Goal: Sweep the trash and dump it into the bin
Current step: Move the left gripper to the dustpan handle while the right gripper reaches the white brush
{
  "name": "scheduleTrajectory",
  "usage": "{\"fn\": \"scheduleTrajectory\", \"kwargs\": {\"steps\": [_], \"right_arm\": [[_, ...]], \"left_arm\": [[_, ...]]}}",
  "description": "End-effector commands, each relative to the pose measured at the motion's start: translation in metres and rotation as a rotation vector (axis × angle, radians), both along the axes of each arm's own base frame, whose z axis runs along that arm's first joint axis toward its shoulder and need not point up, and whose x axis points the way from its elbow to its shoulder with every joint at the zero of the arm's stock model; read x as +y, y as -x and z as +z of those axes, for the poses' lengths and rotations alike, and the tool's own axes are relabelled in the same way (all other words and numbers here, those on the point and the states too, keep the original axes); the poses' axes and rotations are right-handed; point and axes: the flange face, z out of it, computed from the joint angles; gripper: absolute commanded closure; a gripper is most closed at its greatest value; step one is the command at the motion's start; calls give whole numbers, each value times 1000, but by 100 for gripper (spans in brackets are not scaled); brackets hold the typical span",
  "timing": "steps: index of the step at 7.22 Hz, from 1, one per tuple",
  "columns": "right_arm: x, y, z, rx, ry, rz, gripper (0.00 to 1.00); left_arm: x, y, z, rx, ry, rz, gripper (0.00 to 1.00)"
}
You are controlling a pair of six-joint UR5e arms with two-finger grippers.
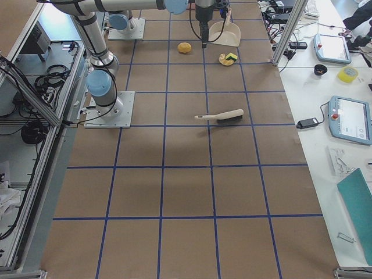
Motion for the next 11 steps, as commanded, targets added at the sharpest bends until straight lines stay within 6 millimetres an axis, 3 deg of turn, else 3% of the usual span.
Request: {"fn": "scheduleTrajectory", "kwargs": {"steps": [1, 4, 5, 6, 7, 8, 9, 10, 11], "right_arm": [[-1, 0, -1, 0, -3, -1, 0], [3, 6, 6, 19, -29, -8, 0], [-1, 7, -2, 18, -47, -15, 0], [-9, 17, -27, 31, -97, -23, 0], [-19, 50, -54, 63, -156, -1, 0], [-17, 90, -90, 38, -237, 107, 0], [-11, 133, -105, 19, -258, 149, 0], [-6, 176, -130, -3, -274, 140, 0], [-1, 233, -159, -1, -205, 210, 1]], "left_arm": [[0, 0, 0, 0, 0, -2, 0], [-1, -1, 0, 8, 0, 1, 0], [-13, -4, 0, 25, 41, 33, 0], [-18, -8, 2, 37, 87, 190, 0], [-22, -28, 9, 58, 118, 520, 0], [-29, -63, 7, 84, 132, 915, 0], [-32, -88, -3, 76, 118, 1035, 0], [-38, -96, -15, 71, 96, 1103, 0], [-51, -99, -36, 80, 91, 1228, 0]]}}
